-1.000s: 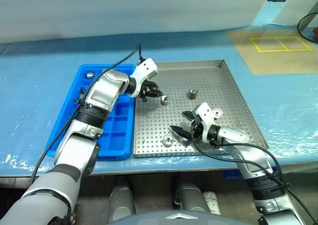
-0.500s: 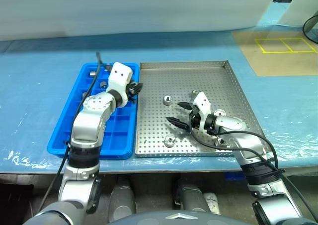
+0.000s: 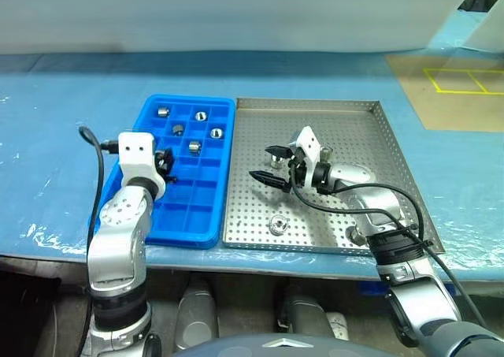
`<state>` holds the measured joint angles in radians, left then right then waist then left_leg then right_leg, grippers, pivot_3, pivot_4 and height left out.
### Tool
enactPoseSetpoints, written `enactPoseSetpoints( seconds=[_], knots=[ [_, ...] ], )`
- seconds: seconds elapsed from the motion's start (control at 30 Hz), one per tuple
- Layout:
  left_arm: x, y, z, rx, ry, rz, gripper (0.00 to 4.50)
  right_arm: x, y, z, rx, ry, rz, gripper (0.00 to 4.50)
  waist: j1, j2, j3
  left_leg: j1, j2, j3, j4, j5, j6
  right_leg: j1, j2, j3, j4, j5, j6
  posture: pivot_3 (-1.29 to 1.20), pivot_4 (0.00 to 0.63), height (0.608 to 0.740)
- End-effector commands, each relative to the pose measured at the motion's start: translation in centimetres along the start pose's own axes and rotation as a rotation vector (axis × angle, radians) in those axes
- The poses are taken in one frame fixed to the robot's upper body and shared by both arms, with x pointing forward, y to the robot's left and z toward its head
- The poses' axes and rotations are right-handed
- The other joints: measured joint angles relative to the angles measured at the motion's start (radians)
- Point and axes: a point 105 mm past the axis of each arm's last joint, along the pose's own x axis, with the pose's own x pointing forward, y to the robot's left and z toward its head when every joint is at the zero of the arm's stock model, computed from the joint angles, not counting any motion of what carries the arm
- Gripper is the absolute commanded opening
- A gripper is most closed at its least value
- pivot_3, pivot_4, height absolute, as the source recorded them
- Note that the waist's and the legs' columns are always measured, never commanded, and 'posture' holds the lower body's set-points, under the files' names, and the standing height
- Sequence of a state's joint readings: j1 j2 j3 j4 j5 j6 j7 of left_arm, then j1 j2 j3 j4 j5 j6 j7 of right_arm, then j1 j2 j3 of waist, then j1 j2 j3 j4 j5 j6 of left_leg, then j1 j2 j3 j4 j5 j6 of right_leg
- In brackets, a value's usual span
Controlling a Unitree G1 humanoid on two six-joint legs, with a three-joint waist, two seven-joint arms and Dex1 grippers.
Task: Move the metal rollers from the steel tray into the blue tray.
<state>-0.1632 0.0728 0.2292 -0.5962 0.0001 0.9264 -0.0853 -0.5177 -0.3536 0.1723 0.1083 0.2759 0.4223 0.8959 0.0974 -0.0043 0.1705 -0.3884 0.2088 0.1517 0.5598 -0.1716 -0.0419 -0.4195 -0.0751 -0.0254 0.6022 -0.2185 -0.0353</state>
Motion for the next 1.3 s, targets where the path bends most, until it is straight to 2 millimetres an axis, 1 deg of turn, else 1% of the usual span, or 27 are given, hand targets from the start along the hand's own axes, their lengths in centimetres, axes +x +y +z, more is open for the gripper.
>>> enactPoseSetpoints(
  seconds=[0.03,0.1,0.27,0.4,0.53,0.6,0.63,0.73,0.77,0.8,0.87,0.97,1.1,1.17,1.3],
  knots=[
    [-1.3,1.1,0.8,-0.01,-0.044,0.061,1.68,0.6,0.4,1.3,-0.045,-0.034,0.052,4.5,0.006,0.0,0.0,0.0,0.0,0.0,0.0,0.0,0.0,0.0,0.0,0.0,0.0,0.0,0.0,0.23,0.15,0.74],
    [-1.6,1.9,0.2,-0.021,-0.027,0.104,1.68,0.8,0.4,1.3,-0.047,-0.03,0.064,4.5,0.009,0.0,0.0,0.0,0.0,0.0,0.0,0.0,0.0,0.0,0.0,0.0,0.0,0.0,0.0,0.24,0.15,0.74],
    [-2.0,3.2,-0.7,-0.015,-0.004,0.164,1.68,1.2,0.6,1.2,-0.054,-0.022,0.091,4.5,0.02,-0.001,0.001,-0.001,0.0,-0.001,0.0,0.0,0.0,0.0,0.0,0.0,0.0,0.0,0.0,0.26,0.15,0.74],
    [-2.3,3.7,-1.3,-0.003,0.012,0.194,1.68,1.2,0.5,1.1,-0.055,-0.021,0.093,4.5,0.031,-0.001,0.001,-0.001,0.0,-0.001,0.0,0.0,0.0,-0.001,0.0,0.0,0.0,0.0,0.0,0.26,0.15,0.74],
    [-2.2,4.0,-1.9,0.007,0.036,0.208,1.68,1.0,0.5,1.1,-0.054,-0.019,0.09,4.5,0.033,-0.001,0.0,-0.002,0.0,-0.001,0.001,0.0,0.0,-0.001,0.0,0.0,0.0,0.0,0.0,0.25,0.15,0.74],
    [-2.1,4.2,-2.0,0.012,0.038,0.218,2.42,0.8,0.4,1.0,-0.054,-0.017,0.083,4.5,0.033,-0.001,0.001,-0.002,0.0,-0.001,0.001,0.0,0.0,-0.001,0.0,0.0,0.0,0.0,0.0,0.25,0.15,0.74],
    [-2.0,4.3,-2.0,0.013,0.036,0.222,2.68,0.8,0.3,1.0,-0.053,-0.017,0.081,4.5,0.033,-0.001,0.001,-0.001,0.0,-0.001,0.001,0.0,0.0,-0.001,0.0,0.0,0.001,0.0,0.0,0.25,0.15,0.74],
    [-1.6,4.4,-1.6,0.018,0.022,0.223,3.71,0.6,0.2,0.9,-0.054,-0.014,0.073,4.5,0.03,-0.001,0.001,-0.001,0.0,-0.001,0.001,0.0,-0.001,-0.001,0.0,0.0,0.001,0.0,0.0,0.24,0.15,0.74],
    [-1.4,4.1,-1.2,0.018,0.008,0.211,3.98,0.5,0.2,0.9,-0.055,-0.013,0.069,4.5,0.029,-0.001,0.001,-0.001,0.0,-0.001,0.001,0.0,-0.001,-0.001,0.0,0.0,0.002,0.0,0.0,0.22,0.15,0.74],
    [-1.2,3.7,-0.9,0.01,-0.007,0.189,4.36,0.4,0.1,0.9,-0.055,-0.013,0.065,4.5,0.029,-0.001,0.001,-0.001,0.0,-0.001,0.001,0.001,-0.001,-0.001,0.0,0.0,0.002,0.0,0.0,0.22,0.15,0.74],
    [-0.8,2.2,-0.3,-0.018,-0.035,0.112,4.36,0.3,0.0,1.0,-0.055,-0.015,0.056,4.5,0.029,-0.001,0.001,-0.001,0.0,-0.001,0.001,0.001,-0.001,-0.002,0.001,0.0,0.003,0.0,0.0,0.22,0.15,0.74],
    [-0.4,-1.0,0.7,-0.028,-0.075,-0.044,4.36,0.2,-0.3,1.2,-0.057,-0.024,0.038,4.5,0.031,-0.001,0.0,-0.001,0.0,-0.001,0.001,0.001,-0.001,-0.002,0.0,0.0,0.003,0.0,0.0,0.2,0.15,0.74],
    [0.2,-2.7,2.6,-0.026,-0.135,-0.11,4.36,-0.2,-0.7,1.4,-0.062,-0.03,0.01,4.5,0.03,-0.001,0.001,-0.001,0.0,-0.001,0.002,0.001,-0.001,-0.002,0.0,0.0,0.003,0.0,0.0,0.17,0.15,0.74],
    [0.7,-4.1,3.7,-0.02,-0.167,-0.186,4.36,-0.5,-1.0,1.4,-0.062,-0.03,-0.009,4.5,0.029,-0.001,0.001,-0.001,0.0,-0.001,0.002,0.001,-0.001,-0.002,0.0,0.0,0.003,0.0,0.0,0.15,0.15,0.74],
    [1.6,-6.7,5.3,-0.019,-0.205,-0.334,4.36,-1.3,-1.5,1.6,-0.063,-0.037,-0.052,4.5,0.027,-0.001,0.001,-0.001,0.0,-0.001,0.003,0.001,-0.001,-0.002,0.0,0.0,0.004,0.0,0.0,0.1,0.15,0.74]
  ],
)
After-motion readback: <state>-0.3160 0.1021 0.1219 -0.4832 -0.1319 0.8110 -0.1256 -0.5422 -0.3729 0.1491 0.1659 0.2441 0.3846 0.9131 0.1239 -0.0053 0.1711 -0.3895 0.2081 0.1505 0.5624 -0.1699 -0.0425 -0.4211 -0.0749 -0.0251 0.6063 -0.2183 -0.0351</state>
